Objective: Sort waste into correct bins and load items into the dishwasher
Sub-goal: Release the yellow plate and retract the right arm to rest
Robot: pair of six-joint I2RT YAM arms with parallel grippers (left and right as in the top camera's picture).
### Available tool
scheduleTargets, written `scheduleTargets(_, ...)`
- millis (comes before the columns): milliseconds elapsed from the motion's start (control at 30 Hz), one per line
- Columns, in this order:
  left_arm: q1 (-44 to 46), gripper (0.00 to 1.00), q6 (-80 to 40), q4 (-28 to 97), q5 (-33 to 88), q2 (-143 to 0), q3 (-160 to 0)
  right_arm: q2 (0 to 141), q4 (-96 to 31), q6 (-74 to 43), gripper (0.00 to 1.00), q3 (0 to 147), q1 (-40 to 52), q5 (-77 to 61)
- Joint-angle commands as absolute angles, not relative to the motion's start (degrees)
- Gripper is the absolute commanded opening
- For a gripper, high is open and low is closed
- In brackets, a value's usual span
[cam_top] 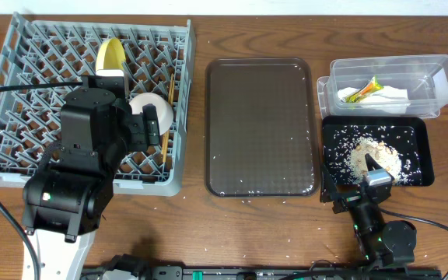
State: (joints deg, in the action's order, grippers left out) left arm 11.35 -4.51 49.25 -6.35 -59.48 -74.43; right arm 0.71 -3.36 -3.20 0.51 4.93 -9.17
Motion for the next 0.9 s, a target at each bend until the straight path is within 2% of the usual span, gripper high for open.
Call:
scheduleTargets(0, 11.3, 0.91, -5.0, 49.3, -6.4, -59.6, -74.8, 0.3, -3.4, -2.7, 0.99, 0.3, 4.4, -8.8)
scheduleTargets(667, 11.4, 0.92, -5.0, 49.3, -7.0, -58.7, -74.1, 0.3, -3.4, -2.7, 0.99, 0.3, 4.5, -8.8)
scheduleTargets(700, 11.2, 0.98, -5.0, 49.0, -8.6, -57.5, -73.4, 0.3, -3.4, -2.7, 0.99, 0.3, 4.4, -8.8)
scheduleTargets(867, 9.6, 0.98, -5.9, 46.1, -11.6, -50.7, -67.6, 0.3, -3.4, -2.7, 0.99, 0.3, 4.5, -8.8)
